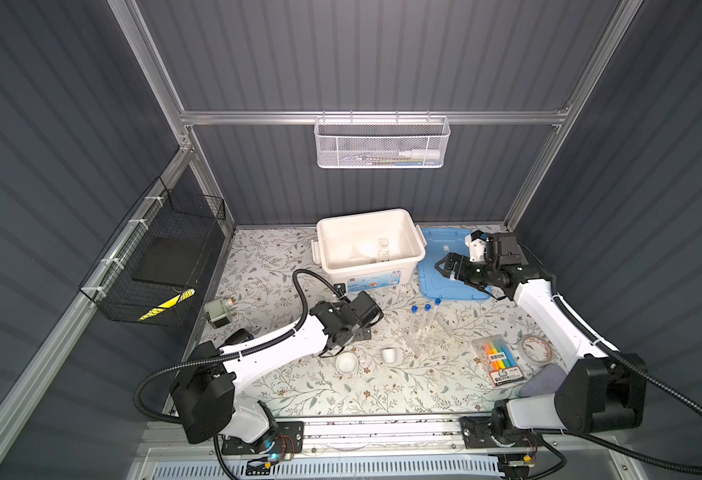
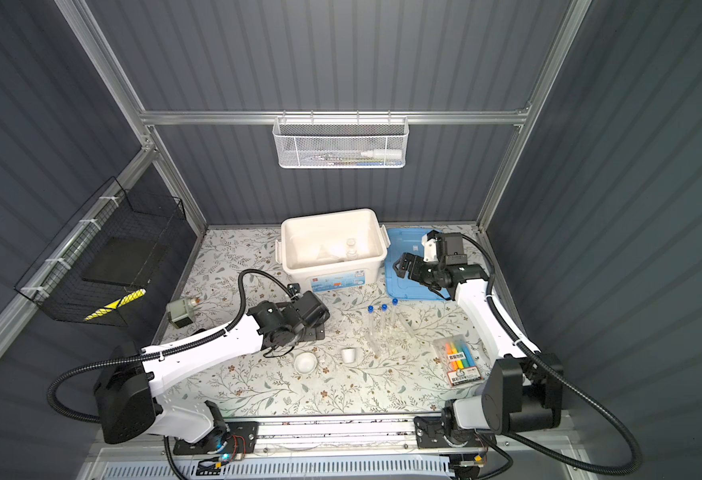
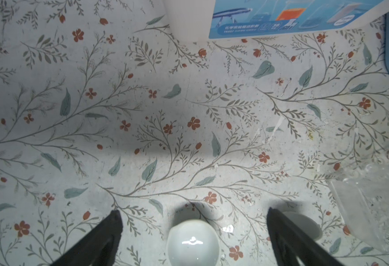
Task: Organize the chemistry lab equipment
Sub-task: 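Raise the left gripper and move it over the white round dish, then lower the left gripper and close it on the white round dish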
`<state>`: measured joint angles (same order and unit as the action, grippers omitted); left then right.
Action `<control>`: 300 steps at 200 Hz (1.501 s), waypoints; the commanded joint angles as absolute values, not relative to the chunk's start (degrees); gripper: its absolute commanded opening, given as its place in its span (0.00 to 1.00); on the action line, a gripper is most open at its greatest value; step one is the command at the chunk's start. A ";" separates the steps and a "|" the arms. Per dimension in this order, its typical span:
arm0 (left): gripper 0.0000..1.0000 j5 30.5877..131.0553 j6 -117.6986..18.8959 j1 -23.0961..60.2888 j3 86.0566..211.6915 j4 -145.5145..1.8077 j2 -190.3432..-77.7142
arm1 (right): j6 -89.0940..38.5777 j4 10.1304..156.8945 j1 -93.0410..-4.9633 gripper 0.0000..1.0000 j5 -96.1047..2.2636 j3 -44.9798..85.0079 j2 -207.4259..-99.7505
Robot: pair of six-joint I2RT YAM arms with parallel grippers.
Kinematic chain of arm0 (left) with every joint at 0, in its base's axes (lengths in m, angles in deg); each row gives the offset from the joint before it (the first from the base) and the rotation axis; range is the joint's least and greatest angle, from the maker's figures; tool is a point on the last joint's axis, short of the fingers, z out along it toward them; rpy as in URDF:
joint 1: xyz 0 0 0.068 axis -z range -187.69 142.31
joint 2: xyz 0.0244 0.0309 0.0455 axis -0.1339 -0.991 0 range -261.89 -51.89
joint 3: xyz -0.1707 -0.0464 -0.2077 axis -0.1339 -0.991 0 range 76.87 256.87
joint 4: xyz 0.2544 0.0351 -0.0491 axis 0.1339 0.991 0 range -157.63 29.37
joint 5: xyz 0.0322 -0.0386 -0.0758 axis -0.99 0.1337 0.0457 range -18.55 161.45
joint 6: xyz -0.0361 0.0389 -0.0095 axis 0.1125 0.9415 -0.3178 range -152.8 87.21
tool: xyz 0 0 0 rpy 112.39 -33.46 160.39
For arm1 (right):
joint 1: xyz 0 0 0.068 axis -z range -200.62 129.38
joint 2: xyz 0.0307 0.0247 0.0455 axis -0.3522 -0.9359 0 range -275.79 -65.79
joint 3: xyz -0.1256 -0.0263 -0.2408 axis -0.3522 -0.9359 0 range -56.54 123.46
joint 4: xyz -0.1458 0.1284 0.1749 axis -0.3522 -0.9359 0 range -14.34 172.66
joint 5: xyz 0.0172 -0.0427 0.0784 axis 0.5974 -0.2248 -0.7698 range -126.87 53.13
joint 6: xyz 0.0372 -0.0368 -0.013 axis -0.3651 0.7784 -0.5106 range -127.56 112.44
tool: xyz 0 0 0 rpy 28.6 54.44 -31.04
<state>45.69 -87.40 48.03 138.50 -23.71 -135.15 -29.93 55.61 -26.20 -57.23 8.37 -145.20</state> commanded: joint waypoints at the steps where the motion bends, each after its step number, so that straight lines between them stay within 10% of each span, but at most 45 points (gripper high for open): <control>1: 1.00 45.43 -93.44 49.61 136.99 -23.25 -135.85 | -28.78 53.98 -25.81 0.99 -56.73 7.62 -143.85; 300: 0.90 56.34 -103.87 52.86 127.20 -28.84 -141.81 | -26.89 52.02 -23.61 0.99 -55.33 5.25 -141.74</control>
